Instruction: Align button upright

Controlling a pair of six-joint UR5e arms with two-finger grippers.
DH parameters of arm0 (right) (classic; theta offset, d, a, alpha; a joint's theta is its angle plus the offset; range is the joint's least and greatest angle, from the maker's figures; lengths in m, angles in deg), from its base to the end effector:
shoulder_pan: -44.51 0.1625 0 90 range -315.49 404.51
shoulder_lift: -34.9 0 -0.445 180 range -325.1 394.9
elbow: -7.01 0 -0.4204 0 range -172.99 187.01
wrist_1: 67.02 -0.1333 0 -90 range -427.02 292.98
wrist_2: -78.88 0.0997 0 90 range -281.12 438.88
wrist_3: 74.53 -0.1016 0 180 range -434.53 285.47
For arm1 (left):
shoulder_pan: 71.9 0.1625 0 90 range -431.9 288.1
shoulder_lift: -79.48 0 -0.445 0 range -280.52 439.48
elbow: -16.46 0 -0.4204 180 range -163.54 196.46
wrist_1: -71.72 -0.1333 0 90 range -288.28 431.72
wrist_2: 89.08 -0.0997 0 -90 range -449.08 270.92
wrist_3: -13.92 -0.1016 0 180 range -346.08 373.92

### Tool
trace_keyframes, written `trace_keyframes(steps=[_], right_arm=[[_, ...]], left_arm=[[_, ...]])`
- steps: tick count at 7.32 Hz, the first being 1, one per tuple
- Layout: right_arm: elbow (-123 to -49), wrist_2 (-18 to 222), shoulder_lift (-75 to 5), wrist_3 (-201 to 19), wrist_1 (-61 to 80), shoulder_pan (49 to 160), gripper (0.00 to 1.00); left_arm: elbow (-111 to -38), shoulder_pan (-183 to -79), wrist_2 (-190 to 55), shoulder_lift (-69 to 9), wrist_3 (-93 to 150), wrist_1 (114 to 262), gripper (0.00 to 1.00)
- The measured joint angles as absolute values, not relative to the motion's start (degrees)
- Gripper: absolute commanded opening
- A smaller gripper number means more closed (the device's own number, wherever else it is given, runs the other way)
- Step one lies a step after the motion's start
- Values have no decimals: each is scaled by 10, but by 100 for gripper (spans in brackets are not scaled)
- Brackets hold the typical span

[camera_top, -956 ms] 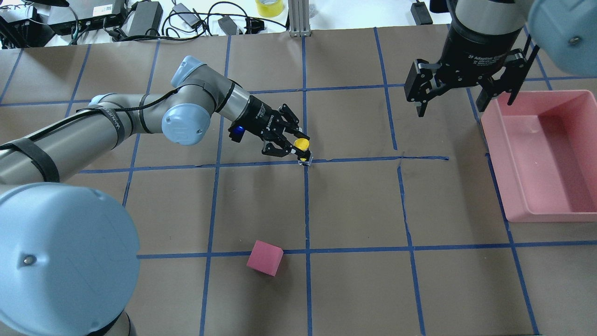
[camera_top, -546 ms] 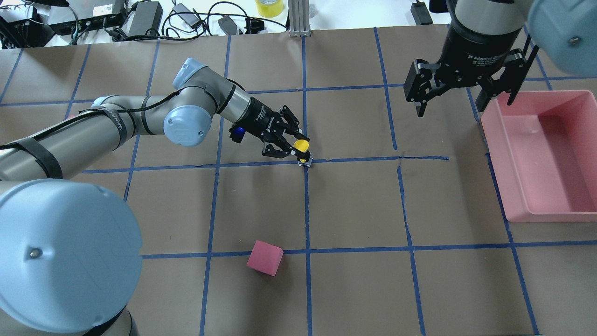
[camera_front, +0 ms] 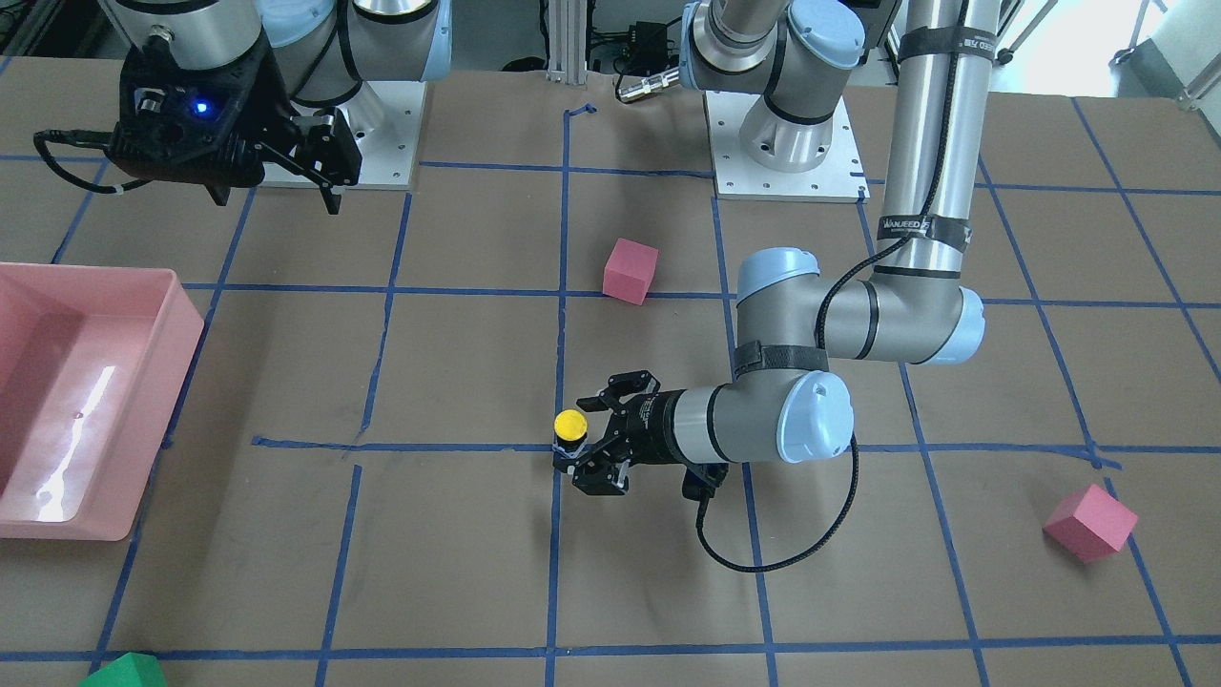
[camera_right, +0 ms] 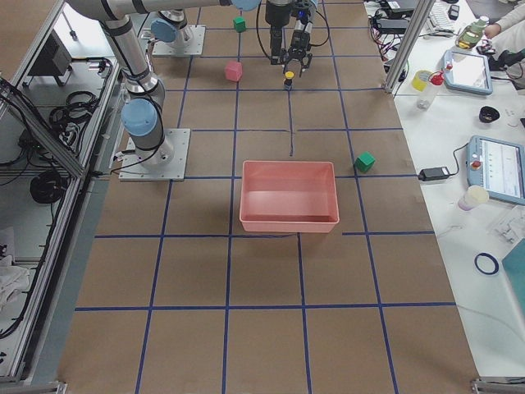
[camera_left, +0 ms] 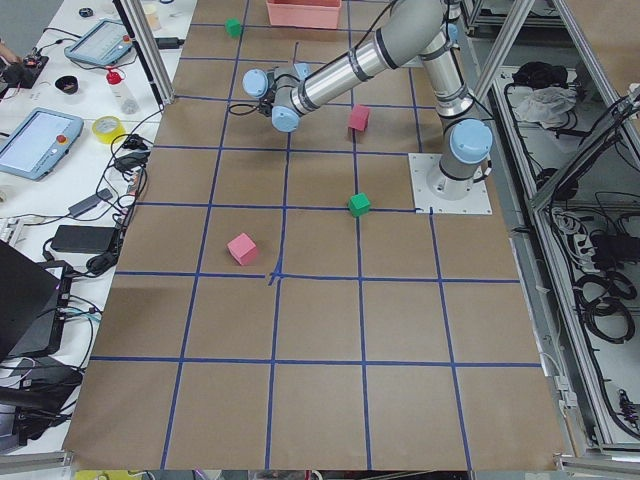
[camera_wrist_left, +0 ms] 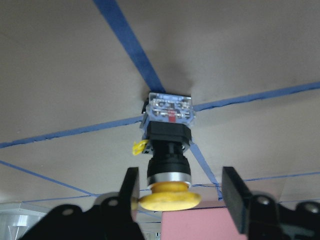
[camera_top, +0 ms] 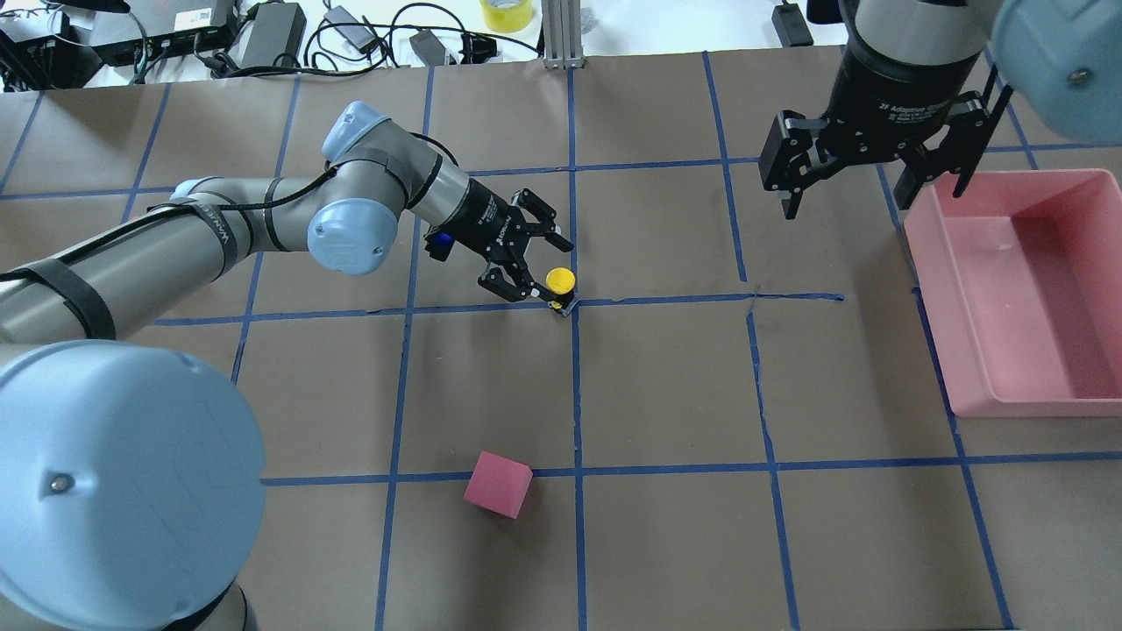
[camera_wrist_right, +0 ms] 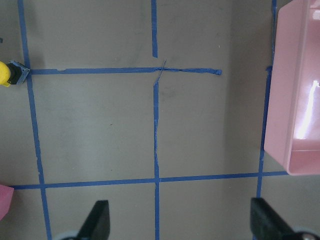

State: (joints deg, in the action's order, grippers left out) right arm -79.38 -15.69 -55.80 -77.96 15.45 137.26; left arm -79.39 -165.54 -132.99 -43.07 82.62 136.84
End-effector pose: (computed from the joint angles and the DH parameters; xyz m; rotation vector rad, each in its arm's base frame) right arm 0.1494 -0.5010 0.5323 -0.0147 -3.0579 -0.0792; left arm -0.2473 -0.6349 0.1847 1.4438 -2.0303 -0.8628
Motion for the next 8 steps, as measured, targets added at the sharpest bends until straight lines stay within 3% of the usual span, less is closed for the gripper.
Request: trace_keyframes(steps=[5, 8], right_arm=[[-794, -157, -558, -780, 151, 1373, 100], [-794, -158, -558, -780, 149, 1373, 100]], left_arm=[[-789, -1655, -1341, -325, 816, 1376, 100], [-789, -1654, -1419, -261, 629, 1406, 100]])
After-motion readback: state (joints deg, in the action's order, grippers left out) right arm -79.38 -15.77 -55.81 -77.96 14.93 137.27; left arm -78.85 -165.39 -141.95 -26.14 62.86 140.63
